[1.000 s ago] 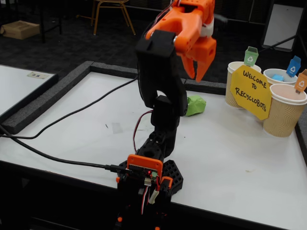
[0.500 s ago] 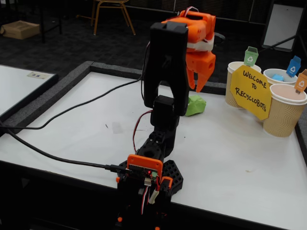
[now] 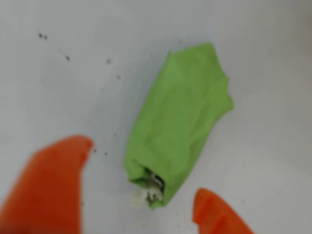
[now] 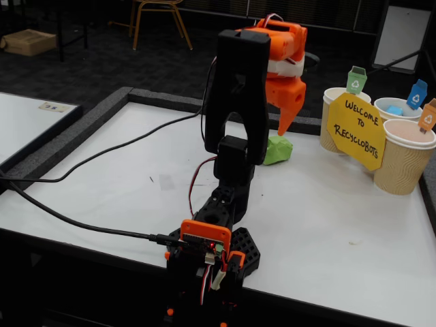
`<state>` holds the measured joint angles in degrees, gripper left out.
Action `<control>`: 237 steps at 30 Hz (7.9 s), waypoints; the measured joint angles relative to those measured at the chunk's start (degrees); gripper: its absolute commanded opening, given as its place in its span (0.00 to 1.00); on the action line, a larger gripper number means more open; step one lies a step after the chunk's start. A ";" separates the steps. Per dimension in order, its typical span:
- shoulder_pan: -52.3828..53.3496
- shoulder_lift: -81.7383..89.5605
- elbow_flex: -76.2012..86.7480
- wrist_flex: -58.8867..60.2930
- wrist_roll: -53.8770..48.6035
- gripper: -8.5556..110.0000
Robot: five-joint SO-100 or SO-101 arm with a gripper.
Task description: Sort rubbish by color.
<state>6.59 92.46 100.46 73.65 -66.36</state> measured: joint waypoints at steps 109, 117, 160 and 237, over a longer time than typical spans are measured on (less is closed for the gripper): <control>15.82 4.39 -20.57 -17.75 -18.28 0.07; 15.21 -3.78 -27.77 -22.32 -18.28 0.07; 19.60 9.93 -18.02 -2.99 -17.40 0.07; -3.43 67.68 56.25 -16.79 62.49 0.07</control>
<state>3.16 160.14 156.71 56.87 -3.87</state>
